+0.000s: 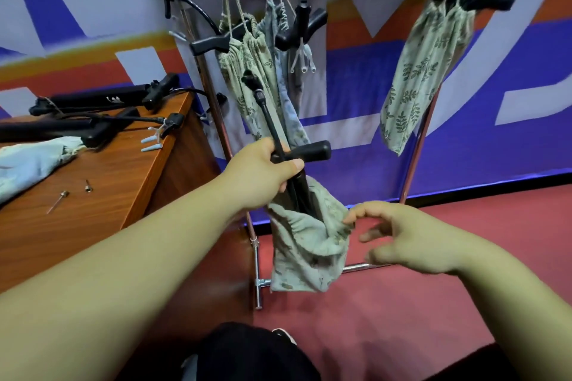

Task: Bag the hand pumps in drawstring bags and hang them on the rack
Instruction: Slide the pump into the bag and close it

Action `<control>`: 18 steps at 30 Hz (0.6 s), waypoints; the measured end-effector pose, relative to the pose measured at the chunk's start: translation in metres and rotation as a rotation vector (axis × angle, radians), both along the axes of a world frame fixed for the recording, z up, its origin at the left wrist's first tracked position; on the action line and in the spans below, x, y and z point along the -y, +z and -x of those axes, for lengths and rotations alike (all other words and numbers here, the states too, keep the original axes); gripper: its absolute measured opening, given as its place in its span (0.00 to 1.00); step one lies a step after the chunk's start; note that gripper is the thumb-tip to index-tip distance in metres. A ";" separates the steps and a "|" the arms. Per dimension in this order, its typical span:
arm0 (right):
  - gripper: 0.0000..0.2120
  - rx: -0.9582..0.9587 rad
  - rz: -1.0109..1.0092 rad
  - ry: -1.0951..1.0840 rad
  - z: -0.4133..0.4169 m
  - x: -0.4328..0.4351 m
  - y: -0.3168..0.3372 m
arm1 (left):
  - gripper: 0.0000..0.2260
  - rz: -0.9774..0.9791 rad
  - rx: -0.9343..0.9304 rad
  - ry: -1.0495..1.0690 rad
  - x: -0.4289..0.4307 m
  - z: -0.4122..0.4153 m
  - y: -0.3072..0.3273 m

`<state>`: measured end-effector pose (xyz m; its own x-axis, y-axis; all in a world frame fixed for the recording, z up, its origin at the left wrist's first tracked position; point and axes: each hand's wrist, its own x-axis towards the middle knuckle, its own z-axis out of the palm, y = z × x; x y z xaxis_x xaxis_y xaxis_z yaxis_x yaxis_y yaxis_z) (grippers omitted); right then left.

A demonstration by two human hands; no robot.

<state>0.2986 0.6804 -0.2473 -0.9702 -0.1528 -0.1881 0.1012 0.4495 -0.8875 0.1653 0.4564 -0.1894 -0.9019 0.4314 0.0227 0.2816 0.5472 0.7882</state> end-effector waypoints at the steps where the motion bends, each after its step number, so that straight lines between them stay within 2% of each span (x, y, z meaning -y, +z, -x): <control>1: 0.27 -0.036 -0.031 -0.007 -0.001 -0.001 -0.002 | 0.06 -0.035 0.029 0.003 0.001 0.001 0.002; 7: 0.24 -0.279 -0.315 0.002 0.005 -0.001 0.003 | 0.09 -0.224 0.264 -0.033 0.001 -0.006 0.016; 11: 0.12 -0.264 -0.553 0.017 0.005 0.000 0.015 | 0.05 -0.292 0.385 -0.048 0.003 -0.014 0.025; 14: 0.06 -0.208 -0.512 -0.006 0.000 0.002 0.027 | 0.05 -0.307 0.419 -0.056 0.004 -0.016 0.027; 18: 0.05 -0.187 -0.378 -0.056 -0.006 0.004 0.048 | 0.02 -0.300 0.475 -0.042 0.005 -0.019 0.028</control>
